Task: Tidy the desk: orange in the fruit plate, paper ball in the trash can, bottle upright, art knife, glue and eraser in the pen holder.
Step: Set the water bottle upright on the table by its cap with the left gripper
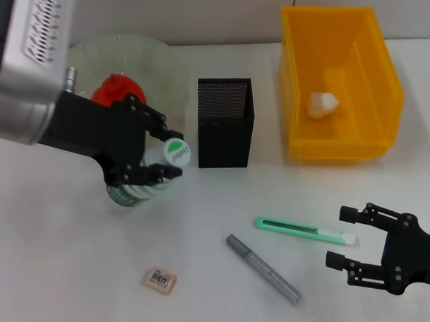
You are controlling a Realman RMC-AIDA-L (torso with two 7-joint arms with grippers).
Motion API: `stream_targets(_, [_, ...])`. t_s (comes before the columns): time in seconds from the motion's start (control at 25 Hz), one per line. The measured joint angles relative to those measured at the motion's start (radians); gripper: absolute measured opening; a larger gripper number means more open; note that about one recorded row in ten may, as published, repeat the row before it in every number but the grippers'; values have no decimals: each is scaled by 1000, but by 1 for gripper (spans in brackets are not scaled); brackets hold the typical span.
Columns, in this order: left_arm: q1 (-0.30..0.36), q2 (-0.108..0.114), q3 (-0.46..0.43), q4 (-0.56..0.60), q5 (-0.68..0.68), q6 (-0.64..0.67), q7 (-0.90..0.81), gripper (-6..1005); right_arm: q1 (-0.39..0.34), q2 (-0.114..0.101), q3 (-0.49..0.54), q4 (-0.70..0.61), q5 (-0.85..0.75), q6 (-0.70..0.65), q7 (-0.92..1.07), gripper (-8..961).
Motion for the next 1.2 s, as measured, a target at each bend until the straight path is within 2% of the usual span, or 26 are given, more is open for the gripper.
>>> stream_targets(0.28, [48,-1,-101,-2,-55,-4,-23,435,11,-2,0,0,4,1,1,817])
stream_targets(0.64, [93,1,-178,1,-92,-7,-83,433,13,1,0,0,0,-1,2,817])
stream_targets(1.2, [106,3,-226,-7,-101,-12,-144,422,15,3,0,0,-2,-2,6,817])
